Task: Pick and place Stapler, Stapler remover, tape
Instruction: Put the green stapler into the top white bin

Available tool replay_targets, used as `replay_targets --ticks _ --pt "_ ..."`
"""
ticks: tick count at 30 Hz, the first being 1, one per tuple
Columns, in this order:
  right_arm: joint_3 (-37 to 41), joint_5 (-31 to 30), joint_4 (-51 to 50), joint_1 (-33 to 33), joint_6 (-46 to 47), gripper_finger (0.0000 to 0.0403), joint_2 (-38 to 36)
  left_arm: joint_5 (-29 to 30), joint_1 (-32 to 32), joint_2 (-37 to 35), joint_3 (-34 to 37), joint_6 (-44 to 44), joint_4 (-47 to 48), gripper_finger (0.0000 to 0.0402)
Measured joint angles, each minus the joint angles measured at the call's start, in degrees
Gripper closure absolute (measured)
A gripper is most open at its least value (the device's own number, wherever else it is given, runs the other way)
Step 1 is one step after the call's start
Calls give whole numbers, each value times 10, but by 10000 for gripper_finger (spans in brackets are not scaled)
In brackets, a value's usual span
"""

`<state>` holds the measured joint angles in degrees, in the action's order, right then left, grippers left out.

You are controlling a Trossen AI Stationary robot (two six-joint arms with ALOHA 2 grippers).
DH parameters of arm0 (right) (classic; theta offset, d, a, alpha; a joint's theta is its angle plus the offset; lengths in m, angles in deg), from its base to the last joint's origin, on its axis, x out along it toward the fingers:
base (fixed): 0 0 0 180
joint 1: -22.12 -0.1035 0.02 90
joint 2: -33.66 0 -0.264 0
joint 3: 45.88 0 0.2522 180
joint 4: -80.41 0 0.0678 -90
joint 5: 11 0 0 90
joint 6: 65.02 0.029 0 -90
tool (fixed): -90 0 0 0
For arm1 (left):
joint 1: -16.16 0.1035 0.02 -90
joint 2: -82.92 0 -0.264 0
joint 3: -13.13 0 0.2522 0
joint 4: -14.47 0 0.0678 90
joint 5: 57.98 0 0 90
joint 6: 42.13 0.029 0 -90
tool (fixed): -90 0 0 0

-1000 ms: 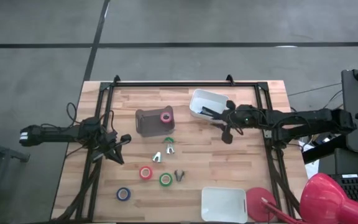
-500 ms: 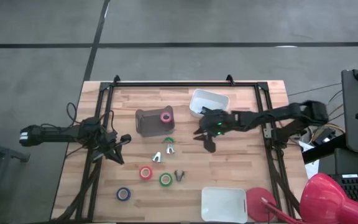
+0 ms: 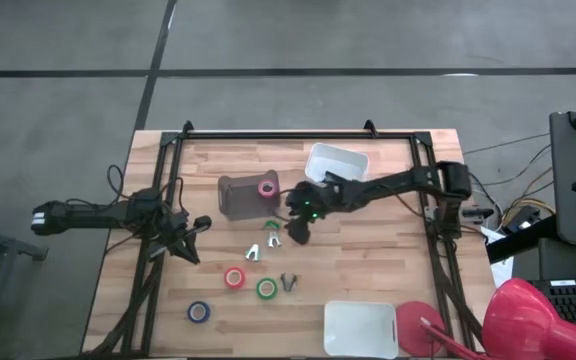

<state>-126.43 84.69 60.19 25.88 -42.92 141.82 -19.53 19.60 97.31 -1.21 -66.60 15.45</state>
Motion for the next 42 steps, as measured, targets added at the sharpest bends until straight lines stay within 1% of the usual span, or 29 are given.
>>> replay_targets --ticks 5,11,17,22,27,31,36,40,42 --pt "-70 -25 -20 -6 9 173 58 0 0 0 0 0 1 378" --pt "-148 -77 -108 -7 9 172 110 0 0 0 0 0 1 378" --pt "-183 -77 -127 -14 20 174 145 0 0 0 0 0 1 378" --pt "-192 -81 -125 -18 20 173 154 0 0 0 0 0 1 378" --pt "-191 -90 -122 -23 23 181 157 0 0 0 0 0 1 378" --pt "-188 -117 -122 -32 19 190 157 0 0 0 0 0 2 378" --pt "-182 -133 -121 -32 33 200 157 0 0 0 0 0 2 378" --pt "-181 -104 -123 -33 58 207 157 0 0 0 0 0 2 378" --pt "-181 -103 -120 -33 63 209 157 0 0 0 0 0 3 378"
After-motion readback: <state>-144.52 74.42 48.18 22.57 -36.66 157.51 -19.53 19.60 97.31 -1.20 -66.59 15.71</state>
